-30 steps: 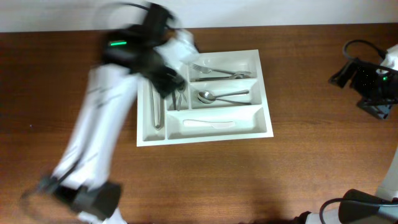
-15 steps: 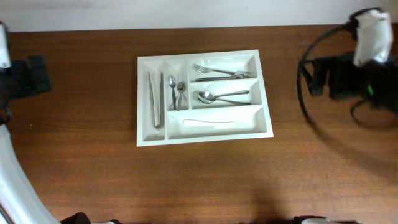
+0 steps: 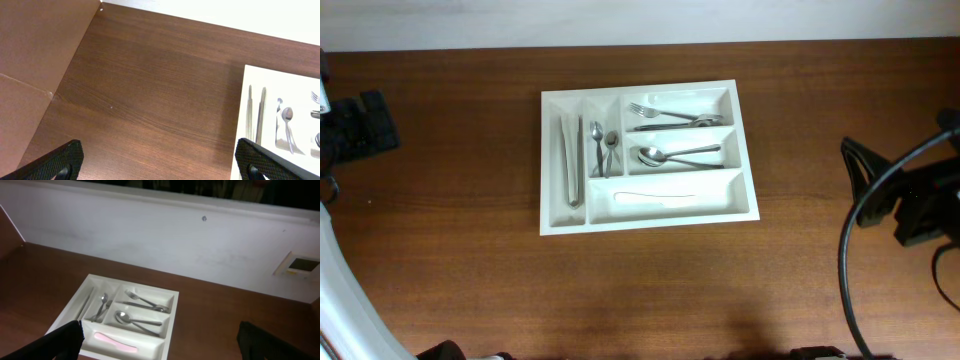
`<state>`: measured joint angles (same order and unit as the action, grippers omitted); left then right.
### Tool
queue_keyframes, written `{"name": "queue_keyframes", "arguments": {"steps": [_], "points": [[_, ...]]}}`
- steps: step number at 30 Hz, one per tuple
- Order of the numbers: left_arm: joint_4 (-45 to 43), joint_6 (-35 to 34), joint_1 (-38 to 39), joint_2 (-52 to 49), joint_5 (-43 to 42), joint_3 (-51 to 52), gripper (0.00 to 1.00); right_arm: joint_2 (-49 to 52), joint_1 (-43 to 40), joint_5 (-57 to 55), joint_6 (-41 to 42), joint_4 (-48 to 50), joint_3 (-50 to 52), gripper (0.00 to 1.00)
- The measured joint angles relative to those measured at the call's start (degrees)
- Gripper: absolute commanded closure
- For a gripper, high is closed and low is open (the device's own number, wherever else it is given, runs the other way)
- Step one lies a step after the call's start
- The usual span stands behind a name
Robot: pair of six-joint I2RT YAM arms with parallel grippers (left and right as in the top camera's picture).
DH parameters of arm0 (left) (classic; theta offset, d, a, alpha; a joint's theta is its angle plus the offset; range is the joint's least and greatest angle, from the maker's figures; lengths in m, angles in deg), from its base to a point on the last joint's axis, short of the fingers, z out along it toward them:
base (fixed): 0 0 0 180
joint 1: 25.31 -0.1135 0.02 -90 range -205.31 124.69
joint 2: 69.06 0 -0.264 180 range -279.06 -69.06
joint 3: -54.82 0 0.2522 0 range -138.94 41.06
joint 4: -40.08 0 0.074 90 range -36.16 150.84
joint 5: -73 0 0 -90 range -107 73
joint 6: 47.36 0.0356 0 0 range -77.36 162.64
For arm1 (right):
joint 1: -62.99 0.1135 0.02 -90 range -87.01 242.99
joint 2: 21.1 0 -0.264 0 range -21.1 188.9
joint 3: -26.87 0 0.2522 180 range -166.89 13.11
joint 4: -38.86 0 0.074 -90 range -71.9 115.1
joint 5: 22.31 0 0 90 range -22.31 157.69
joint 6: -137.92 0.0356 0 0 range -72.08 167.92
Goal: Pack container
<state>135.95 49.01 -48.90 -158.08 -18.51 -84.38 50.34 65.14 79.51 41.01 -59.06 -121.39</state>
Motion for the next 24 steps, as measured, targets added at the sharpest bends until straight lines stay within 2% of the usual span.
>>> {"name": "queue_keyframes", "arguments": {"steps": [24], "points": [[0.11,-0.02,0.0,0.0,-0.02,0.0,0.01,2.32,0.0,-0.22,-0.59,0.0,0.37,0.01]]}}
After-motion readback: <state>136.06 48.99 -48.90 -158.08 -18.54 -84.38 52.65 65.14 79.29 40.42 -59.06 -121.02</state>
